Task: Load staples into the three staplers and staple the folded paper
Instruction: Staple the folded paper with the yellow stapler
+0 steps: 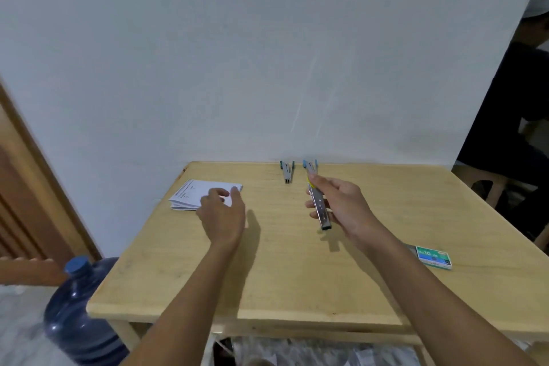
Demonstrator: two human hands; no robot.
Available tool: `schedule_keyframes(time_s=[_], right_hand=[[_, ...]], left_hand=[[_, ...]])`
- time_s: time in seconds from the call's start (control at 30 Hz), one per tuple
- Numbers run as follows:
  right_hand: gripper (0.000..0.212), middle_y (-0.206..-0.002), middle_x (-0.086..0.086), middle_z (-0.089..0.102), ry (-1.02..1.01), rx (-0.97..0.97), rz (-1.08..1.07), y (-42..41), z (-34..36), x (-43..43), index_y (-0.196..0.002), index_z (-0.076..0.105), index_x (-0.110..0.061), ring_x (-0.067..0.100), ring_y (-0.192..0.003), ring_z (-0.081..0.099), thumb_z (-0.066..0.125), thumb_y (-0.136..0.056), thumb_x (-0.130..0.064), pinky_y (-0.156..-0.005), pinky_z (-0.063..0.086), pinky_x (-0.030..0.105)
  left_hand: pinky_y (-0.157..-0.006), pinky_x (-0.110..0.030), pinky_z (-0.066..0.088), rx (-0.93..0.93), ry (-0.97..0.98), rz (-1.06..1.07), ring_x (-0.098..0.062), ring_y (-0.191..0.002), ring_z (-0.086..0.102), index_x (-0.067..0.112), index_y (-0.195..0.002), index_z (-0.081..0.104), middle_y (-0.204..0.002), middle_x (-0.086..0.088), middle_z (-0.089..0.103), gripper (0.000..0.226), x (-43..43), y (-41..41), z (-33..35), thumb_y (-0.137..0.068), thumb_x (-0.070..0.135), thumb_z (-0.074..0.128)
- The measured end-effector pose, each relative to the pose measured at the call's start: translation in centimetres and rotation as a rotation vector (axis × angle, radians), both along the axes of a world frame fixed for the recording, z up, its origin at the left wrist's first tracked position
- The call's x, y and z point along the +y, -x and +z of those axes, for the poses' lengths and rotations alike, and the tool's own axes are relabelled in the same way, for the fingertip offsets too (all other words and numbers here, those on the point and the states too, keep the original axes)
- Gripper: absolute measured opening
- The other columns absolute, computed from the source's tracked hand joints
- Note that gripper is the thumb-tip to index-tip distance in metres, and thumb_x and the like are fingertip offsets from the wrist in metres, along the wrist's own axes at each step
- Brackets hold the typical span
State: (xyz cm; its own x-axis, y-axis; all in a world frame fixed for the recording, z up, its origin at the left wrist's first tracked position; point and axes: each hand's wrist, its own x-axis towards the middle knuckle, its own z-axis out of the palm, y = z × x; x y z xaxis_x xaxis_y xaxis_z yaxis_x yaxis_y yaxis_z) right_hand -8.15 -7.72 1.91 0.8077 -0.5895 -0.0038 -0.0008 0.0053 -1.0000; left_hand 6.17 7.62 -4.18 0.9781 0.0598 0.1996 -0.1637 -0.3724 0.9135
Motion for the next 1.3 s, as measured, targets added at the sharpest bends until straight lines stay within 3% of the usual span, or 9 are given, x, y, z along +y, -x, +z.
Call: schedule_keyframes(time_s=[0.17,0.4,0.53,0.77,0.93,1.03,1.13,1.23,1.3], right_hand=[[0.042,-0.084,0.010,0.074,0.048,0.004,0.056,-1.3,1.2,0.5,-0.099,0.072,-0.011,0.016,-0.069,0.071,0.070,-0.083,-0.051,-0.066,0.060,0.031],[0.038,-0.094,0.004,0.071,0.040,-0.005,0.090,-2.1,0.8,0.2,-0.104,0.072,-0.012,0.014,-0.075,0.072,0.069,-0.086,-0.046,-0.064,0.057,0.028],[0.035,-0.093,0.006,0.073,0.034,0.077,0.076,-2.3,-0.2,0.1,-0.094,0.074,-0.011,0.017,-0.073,0.066,0.065,-0.089,-0.045,-0.065,0.052,0.031],[0.033,-0.067,-0.002,0.051,0.011,0.143,0.104,-1.3,-0.7,0.8,-0.088,0.067,-0.010,0.013,-0.049,0.034,0.068,-0.087,-0.043,-0.048,0.031,0.025],[0.028,-0.081,0.002,0.070,0.145,0.152,0.040,-1.0,-1.0,1.2,-0.097,0.075,-0.025,0.002,-0.040,0.039,0.073,-0.082,-0.049,-0.049,0.035,0.020],[0.030,-0.055,-0.011,0.054,0.114,0.123,0.031,-0.9,-0.7,1.6,-0.108,0.070,-0.028,0.009,-0.044,0.035,0.072,-0.084,-0.046,-0.046,0.035,0.018],[0.028,-0.059,-0.009,0.055,-0.049,0.002,0.074,0.0,-0.5,2.0,-0.114,0.069,-0.019,0.009,-0.041,0.034,0.068,-0.091,-0.034,-0.045,0.032,0.023],[0.020,-0.078,0.004,0.071,-0.142,-0.074,0.070,1.6,-0.4,2.4,-0.108,0.070,-0.017,0.014,-0.044,0.052,0.066,-0.092,-0.029,-0.037,0.034,0.023],[0.020,-0.079,0.005,0.073,-0.201,-0.082,0.053,2.5,-0.7,2.5,-0.108,0.070,-0.018,0.021,-0.049,0.054,0.066,-0.091,-0.029,-0.041,0.035,0.025]], left_hand=[[-0.104,-0.048,0.030,0.156,-0.431,0.209,-0.039,-0.133,0.029,0.005,-0.137,0.036,-0.142,-0.022,0.033,0.067,3.4,-7.0,0.0,-0.091,0.048,0.057],[-0.106,-0.046,0.028,0.343,-0.620,0.086,-0.033,-0.137,0.026,0.004,-0.137,0.033,-0.145,-0.017,0.033,0.079,4.1,-10.2,-1.0,-0.080,0.046,0.070],[-0.105,-0.043,0.033,0.497,-0.506,0.056,-0.033,-0.130,0.032,0.004,-0.133,0.039,-0.139,-0.016,0.037,0.083,4.4,-11.7,-0.3,-0.074,0.043,0.080],[-0.065,-0.034,0.043,0.325,0.090,-0.097,-0.028,-0.078,0.056,0.003,-0.086,0.061,-0.086,-0.014,0.058,0.004,6.5,-11.1,0.6,-0.084,0.005,0.063],[-0.084,-0.044,0.058,0.383,0.490,-0.418,-0.033,-0.098,0.069,0.005,-0.120,0.060,-0.111,-0.016,0.069,0.031,6.1,-5.8,3.8,-0.092,0.014,0.066],[-0.072,-0.034,0.060,0.425,0.625,-0.558,-0.029,-0.093,0.072,0.002,-0.122,0.059,-0.111,-0.017,0.072,0.034,5.3,-2.3,5.1,-0.091,0.014,0.067],[-0.072,-0.031,0.059,0.473,0.664,-0.674,-0.025,-0.091,0.072,0.000,-0.123,0.058,-0.110,-0.016,0.073,0.038,4.3,1.0,5.9,-0.088,0.013,0.068],[-0.092,-0.040,0.050,0.538,0.674,-0.771,-0.031,-0.102,0.055,0.001,-0.127,0.060,-0.120,-0.017,0.065,0.042,3.6,3.3,6.2,-0.089,0.019,0.067],[-0.092,-0.040,0.046,0.593,0.729,-0.800,-0.030,-0.099,0.044,0.002,-0.125,0.062,-0.113,-0.016,0.059,0.037,3.3,4.5,6.2,-0.092,0.020,0.063]])
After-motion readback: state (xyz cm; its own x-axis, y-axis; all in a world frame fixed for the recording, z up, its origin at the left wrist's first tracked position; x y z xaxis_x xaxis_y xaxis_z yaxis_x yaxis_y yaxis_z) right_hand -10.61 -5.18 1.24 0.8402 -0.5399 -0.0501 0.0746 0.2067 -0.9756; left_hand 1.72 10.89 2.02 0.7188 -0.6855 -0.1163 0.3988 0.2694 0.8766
